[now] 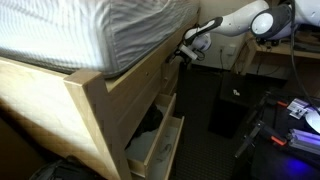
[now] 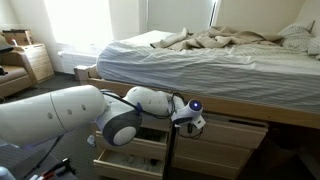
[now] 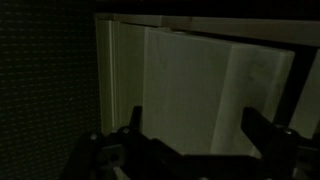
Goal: Close the two top drawers
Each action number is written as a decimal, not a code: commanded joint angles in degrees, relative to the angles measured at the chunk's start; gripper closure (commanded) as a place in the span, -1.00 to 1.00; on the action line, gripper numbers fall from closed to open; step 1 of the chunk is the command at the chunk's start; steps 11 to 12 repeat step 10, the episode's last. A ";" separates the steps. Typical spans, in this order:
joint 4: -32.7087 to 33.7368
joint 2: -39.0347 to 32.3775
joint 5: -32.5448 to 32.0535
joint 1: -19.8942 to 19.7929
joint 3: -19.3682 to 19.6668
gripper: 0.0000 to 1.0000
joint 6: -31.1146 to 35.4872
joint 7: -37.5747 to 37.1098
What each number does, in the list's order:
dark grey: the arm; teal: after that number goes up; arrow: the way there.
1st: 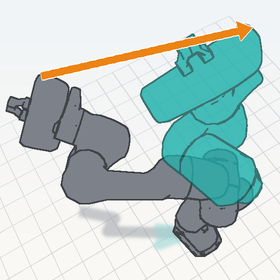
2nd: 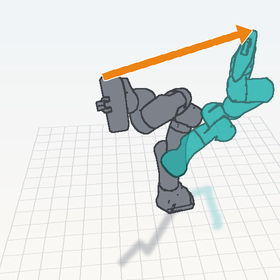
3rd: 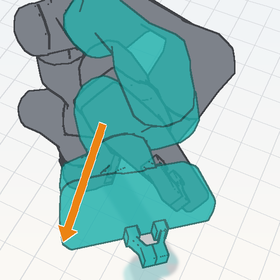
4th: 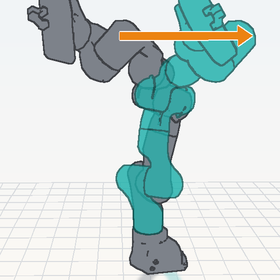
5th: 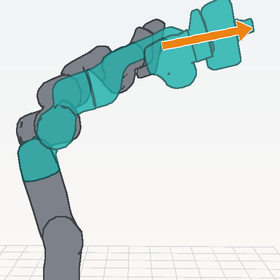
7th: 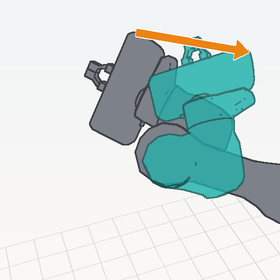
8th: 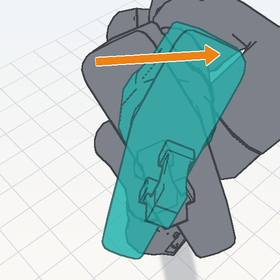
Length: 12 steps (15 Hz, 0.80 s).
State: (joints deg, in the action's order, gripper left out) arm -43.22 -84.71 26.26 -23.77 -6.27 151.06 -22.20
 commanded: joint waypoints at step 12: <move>0.29 -0.01 1.20 -0.37 -2.68 -1.00 3.25 3.52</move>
